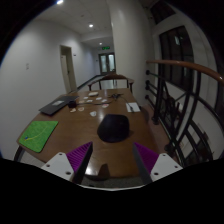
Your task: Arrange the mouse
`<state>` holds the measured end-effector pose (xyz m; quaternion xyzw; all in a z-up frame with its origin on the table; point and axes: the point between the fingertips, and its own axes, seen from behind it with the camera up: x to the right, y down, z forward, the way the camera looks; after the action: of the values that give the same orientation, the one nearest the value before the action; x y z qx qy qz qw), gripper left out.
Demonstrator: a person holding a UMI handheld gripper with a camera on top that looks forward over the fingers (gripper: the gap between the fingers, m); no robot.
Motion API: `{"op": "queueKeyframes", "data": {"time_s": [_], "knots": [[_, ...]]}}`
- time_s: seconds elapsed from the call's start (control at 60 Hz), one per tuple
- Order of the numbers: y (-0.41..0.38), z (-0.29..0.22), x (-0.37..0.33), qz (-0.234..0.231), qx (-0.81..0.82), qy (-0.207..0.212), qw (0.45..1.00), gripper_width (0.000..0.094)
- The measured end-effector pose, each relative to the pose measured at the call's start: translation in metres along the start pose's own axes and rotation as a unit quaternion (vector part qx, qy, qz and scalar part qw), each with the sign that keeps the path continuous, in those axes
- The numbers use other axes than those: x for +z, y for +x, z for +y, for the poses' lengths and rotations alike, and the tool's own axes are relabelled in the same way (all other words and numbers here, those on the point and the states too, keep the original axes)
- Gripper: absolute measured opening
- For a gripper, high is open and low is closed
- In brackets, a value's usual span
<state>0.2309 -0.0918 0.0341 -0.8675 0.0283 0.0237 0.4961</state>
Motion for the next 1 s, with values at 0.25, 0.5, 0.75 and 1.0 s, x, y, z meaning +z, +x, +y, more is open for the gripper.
{"op": "queueKeyframes", "data": {"time_s": [0.25, 0.5, 0.75, 1.0], "knots": [[-0.037, -0.015, 0.078, -0.012, -0.008, -0.014, 1.0, 0.0833], [-0.03, -0.049, 0.141, 0.034, -0.016, -0.016, 0.999, 0.0849], [-0.016, -0.067, 0.178, 0.064, 0.062, -0.011, 0.996, 0.0429], [-0.024, -0.106, 0.134, 0.084, 0.035, 0.057, 0.994, 0.0266]]}}
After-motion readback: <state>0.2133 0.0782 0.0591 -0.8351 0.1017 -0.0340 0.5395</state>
